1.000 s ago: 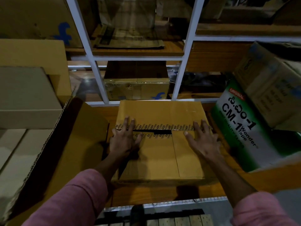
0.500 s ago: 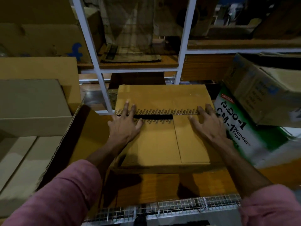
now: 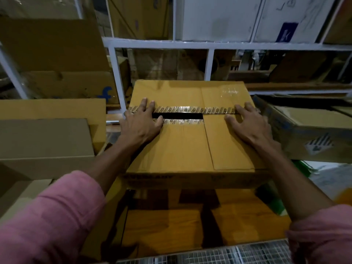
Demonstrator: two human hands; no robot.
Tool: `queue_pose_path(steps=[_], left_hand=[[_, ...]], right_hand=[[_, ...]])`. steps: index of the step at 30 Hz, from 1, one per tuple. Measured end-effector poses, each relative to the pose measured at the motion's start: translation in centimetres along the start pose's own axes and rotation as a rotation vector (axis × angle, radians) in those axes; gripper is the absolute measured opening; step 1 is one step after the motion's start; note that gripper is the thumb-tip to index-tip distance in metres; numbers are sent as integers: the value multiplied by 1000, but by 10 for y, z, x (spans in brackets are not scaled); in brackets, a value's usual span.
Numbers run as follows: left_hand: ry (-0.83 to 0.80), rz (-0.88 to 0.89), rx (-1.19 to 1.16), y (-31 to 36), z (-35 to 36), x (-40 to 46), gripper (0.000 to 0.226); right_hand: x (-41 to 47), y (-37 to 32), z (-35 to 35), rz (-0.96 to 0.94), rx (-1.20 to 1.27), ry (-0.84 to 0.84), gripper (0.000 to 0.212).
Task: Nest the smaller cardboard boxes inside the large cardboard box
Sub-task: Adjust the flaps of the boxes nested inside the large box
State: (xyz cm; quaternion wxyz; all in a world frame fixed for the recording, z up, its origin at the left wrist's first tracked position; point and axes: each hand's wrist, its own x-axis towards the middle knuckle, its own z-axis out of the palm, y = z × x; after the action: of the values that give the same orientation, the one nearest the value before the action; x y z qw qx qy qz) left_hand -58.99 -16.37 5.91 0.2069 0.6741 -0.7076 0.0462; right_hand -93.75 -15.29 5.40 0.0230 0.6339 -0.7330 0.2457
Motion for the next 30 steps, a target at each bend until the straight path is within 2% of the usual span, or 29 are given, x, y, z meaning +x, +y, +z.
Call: queue_pose_path(steps=[6,11,15,22,26,30], left_hand=[[96,-8,25,-15,-62,6,79],[143,-17,86,-31,-127,0,70],[163,-26,134,-70,-168,-3,70],[181,-35,154,-175,-212,-24,74],[215,-66,151,-266,-232,-48,79],[199,-90,176,-371,-253,-70,77]], right_hand=[[3,-40,-45,-52,32,31,92],[2,-82,-71,-142,59,84,80],[-5,-131,-79,-181,94,85,75],[-31,-238,-64,-230,140,84,75],[-57,-326,-37,-251,171,63,84],[-90,-424,2,-273,156,25,76]])
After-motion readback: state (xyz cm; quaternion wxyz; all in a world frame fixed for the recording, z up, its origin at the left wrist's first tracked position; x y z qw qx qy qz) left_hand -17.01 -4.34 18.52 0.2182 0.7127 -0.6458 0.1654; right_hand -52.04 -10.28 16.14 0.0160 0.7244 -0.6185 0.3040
